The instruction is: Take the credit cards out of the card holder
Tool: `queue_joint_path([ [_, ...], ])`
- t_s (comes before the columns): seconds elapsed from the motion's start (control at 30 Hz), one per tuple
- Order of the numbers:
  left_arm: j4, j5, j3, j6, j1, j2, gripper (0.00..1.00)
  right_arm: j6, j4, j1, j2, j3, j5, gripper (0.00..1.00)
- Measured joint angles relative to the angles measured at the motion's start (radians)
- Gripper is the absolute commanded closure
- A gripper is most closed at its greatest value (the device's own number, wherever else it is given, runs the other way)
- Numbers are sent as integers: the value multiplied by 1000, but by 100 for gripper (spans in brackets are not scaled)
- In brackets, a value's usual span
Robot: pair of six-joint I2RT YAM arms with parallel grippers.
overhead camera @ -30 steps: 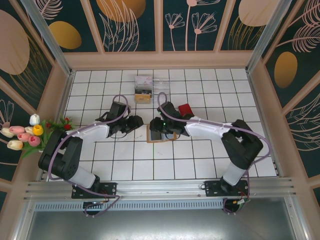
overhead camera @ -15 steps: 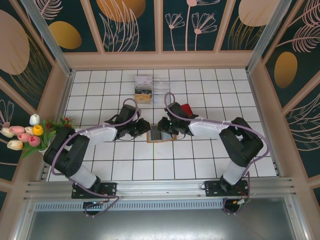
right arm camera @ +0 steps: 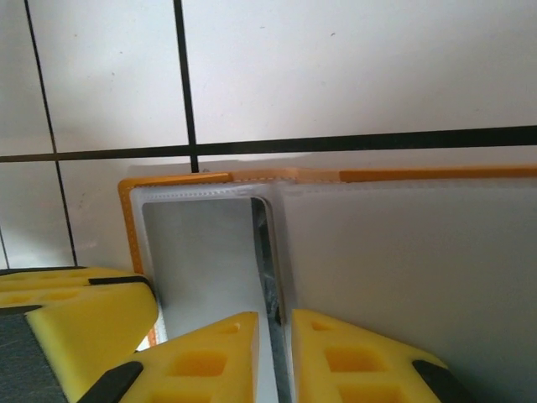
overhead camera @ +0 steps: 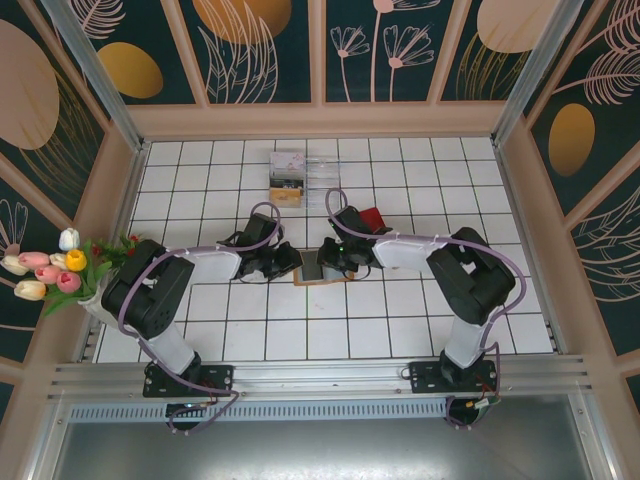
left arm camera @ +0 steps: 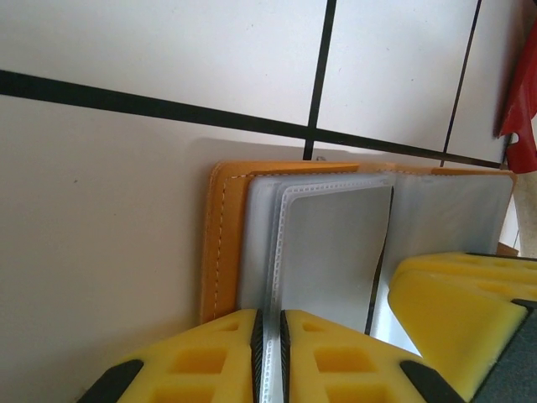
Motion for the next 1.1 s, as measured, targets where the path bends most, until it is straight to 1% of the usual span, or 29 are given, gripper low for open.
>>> queue_joint_path([
  [0.37,8,-11,-10,0,0,0,89,-49,3,-12,14,-2,-31,84],
  [0.67,31,-18,-23,0,0,3,94,-97,44,-28,14,-26,-94,84],
  [1.1,57,-17,-29,0,0,9,95,-134,83,-51,14,-52,-174,84],
])
